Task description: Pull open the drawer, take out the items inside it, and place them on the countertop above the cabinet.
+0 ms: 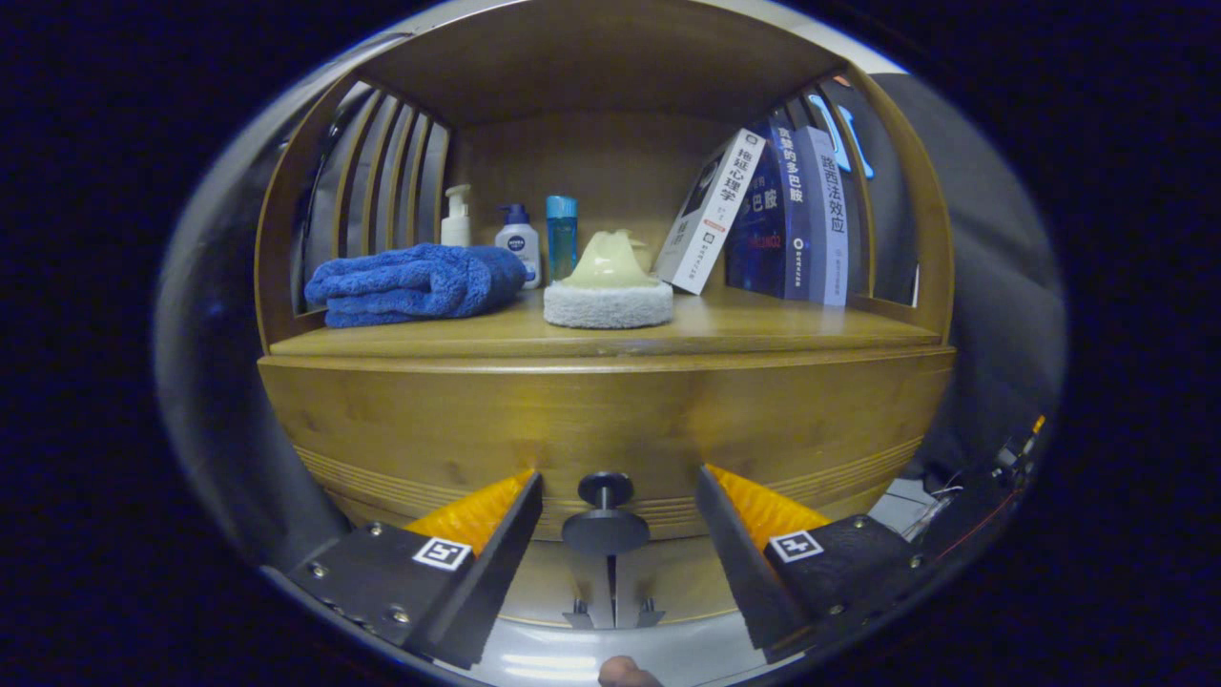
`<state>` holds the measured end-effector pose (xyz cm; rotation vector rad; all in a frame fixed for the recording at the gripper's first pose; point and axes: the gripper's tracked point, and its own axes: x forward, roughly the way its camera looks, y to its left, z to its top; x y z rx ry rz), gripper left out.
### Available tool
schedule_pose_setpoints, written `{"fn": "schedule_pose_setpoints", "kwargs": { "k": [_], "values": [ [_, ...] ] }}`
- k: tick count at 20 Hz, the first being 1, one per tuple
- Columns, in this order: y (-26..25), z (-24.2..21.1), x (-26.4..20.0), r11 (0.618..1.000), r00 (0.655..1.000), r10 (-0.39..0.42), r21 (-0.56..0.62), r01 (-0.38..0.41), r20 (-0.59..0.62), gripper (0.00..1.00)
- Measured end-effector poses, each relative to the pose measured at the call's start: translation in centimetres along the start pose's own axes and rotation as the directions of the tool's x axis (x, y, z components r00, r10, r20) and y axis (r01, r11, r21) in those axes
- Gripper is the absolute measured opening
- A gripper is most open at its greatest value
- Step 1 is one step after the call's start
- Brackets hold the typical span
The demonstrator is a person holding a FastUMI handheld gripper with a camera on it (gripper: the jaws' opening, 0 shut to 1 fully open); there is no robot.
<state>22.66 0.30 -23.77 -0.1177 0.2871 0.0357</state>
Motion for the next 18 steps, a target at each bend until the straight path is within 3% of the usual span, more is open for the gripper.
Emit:
{"fn": "schedule_pose_setpoints", "kwargs": {
  "k": [8,18],
  "values": [
    [2.0,3.0,-3.9,0.999,0.997,0.034,0.031,-0.036,0.069,0.98],
    [4.3,10.1,-17.5,0.997,0.991,0.019,0.068,-0.028,0.129,0.98]
  ]
}}
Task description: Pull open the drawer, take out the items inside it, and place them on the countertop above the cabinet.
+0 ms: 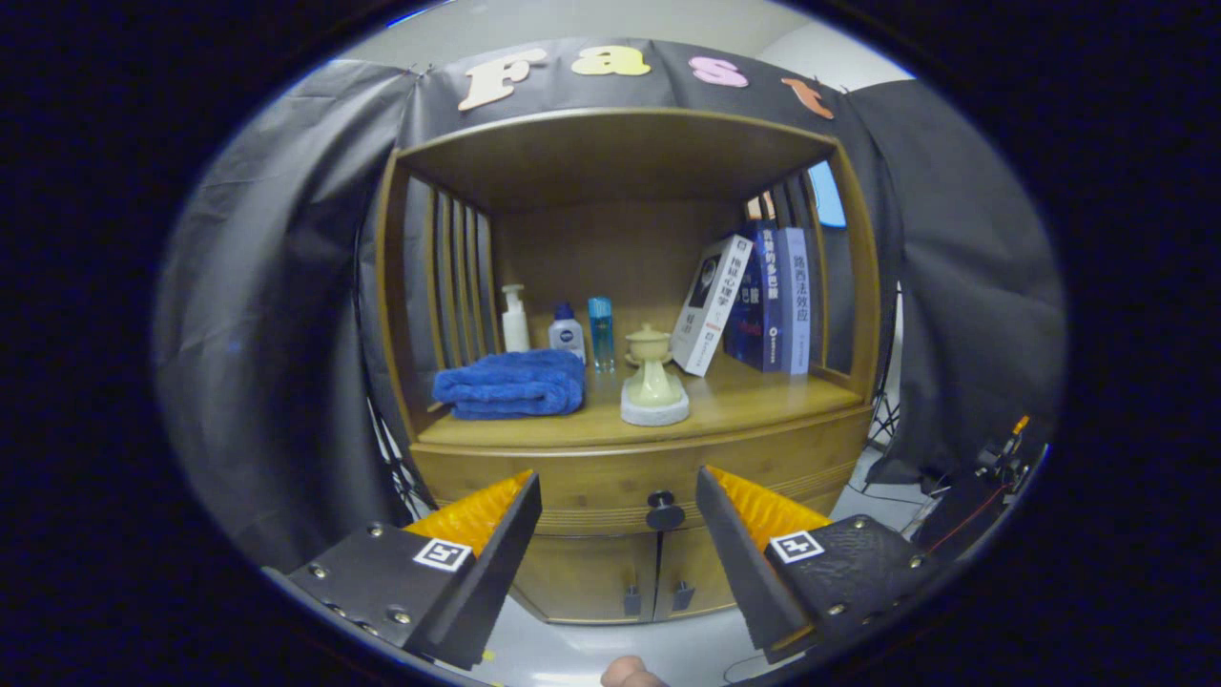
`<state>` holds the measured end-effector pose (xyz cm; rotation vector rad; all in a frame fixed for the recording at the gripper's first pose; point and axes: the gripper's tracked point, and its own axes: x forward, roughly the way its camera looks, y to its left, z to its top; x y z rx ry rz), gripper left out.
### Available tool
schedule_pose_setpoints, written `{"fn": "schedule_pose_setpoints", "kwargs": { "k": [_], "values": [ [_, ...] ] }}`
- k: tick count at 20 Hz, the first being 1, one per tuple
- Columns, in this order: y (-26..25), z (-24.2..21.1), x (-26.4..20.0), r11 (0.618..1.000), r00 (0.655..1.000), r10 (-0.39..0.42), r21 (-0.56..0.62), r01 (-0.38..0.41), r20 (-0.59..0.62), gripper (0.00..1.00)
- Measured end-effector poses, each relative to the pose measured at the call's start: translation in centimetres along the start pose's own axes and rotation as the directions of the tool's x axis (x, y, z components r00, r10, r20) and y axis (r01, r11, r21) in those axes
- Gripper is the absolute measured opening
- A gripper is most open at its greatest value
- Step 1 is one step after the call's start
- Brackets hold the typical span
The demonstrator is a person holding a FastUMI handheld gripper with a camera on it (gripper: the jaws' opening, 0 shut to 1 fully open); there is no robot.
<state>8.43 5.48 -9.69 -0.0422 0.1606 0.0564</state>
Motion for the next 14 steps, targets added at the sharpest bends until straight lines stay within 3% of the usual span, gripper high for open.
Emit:
{"fn": "schedule_pose_setpoints", "kwargs": {
  "k": [7,10,14],
  "values": [
    [1.3,7.3,-7.1,0.995,0.992,0.033,-0.102,-0.021,0.12,0.98],
    [2.6,9.4,-10.1,0.995,0.987,0.079,-0.071,-0.069,0.138,0.97],
    [2.1,11.3,-12.5,0.996,0.986,0.082,-0.03,-0.079,0.142,0.98]
  ]
}}
